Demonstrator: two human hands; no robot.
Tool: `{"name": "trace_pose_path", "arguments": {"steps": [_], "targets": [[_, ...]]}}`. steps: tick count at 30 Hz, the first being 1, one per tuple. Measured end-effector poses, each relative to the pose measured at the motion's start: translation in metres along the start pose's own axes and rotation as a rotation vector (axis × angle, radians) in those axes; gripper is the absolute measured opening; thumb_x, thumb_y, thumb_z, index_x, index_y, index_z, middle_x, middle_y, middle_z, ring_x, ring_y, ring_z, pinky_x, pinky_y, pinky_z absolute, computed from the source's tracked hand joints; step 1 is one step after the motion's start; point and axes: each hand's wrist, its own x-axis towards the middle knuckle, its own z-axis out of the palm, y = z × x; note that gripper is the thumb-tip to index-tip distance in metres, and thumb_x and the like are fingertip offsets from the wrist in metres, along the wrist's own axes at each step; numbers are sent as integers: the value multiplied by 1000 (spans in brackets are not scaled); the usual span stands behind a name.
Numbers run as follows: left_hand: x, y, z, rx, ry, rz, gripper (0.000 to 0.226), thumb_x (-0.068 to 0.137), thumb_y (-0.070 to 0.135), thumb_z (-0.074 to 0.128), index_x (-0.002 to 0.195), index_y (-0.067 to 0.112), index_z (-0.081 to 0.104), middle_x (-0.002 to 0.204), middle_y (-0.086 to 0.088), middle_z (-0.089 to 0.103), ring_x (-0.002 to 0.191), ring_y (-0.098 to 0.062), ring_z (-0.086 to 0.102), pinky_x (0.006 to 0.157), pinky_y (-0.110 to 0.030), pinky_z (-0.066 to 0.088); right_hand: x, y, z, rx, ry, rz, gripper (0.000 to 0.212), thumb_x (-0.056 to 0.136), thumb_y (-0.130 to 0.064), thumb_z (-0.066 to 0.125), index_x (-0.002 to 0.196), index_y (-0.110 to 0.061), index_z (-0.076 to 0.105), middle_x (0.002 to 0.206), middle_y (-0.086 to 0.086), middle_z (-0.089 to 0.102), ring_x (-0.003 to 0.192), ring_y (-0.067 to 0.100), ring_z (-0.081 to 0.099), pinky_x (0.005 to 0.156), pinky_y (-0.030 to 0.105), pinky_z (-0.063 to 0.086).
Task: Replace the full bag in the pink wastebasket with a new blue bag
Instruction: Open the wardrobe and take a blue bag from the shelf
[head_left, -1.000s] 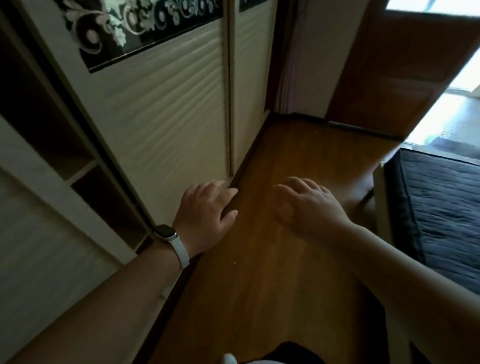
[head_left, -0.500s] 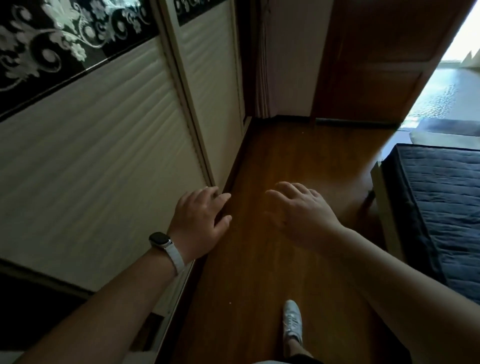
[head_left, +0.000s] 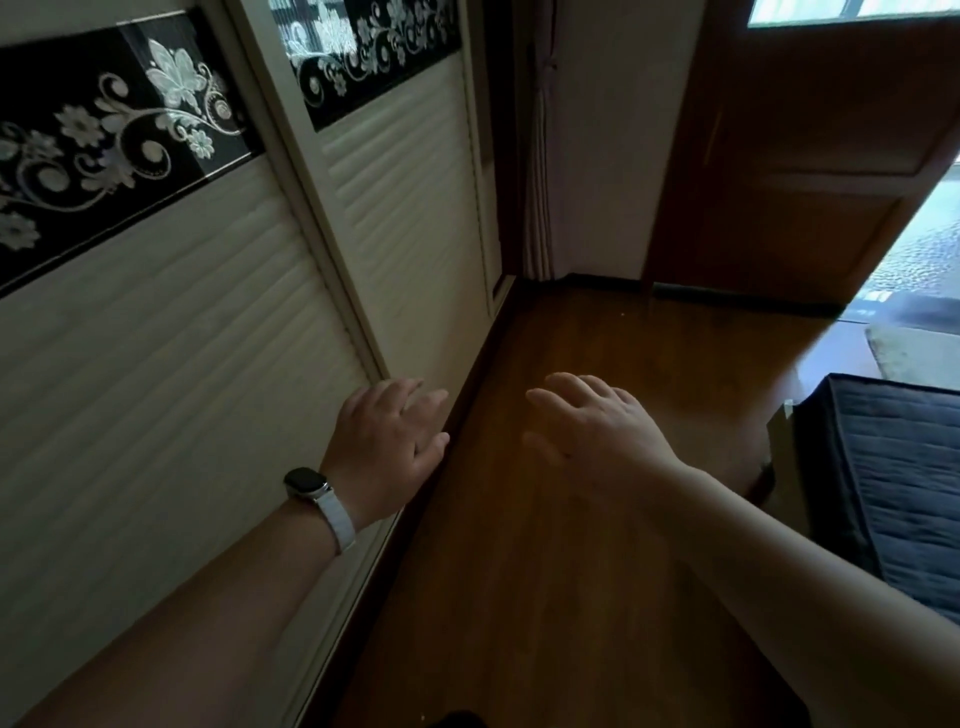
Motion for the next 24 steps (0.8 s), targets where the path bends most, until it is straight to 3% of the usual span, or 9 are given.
{"name": "trace_pose_path", "arguments": {"steps": [12, 19, 24], "targets": [[139, -53, 51, 18, 27, -8, 46, 89, 47, 44, 124, 20, 56, 128, -9, 57, 121, -30, 50, 100, -51, 39, 158, 69, 7, -16, -25, -24, 59, 92, -63, 27, 144, -34, 31, 152, -4, 32, 142, 21, 27, 111, 42, 28], [251, -113, 81, 28, -40, -77, 49, 87, 49, 41, 128, 23, 50, 132, -9, 54, 124, -30, 48, 101, -55, 40, 290, 101, 7, -1, -103, -10, 57, 95, -60, 32, 146, -36, 26, 156, -6, 25, 144, 19, 21, 114, 39, 23], [328, -164, 75, 95, -9, -97, 50, 83, 47, 45, 125, 22, 55, 130, -10, 58, 122, -31, 51, 101, -55, 38, 377, 114, 0, 11, -50, -31, 58, 94, -61, 31, 146, -39, 23, 155, -8, 25, 144, 18, 22, 114, 38, 23]]}}
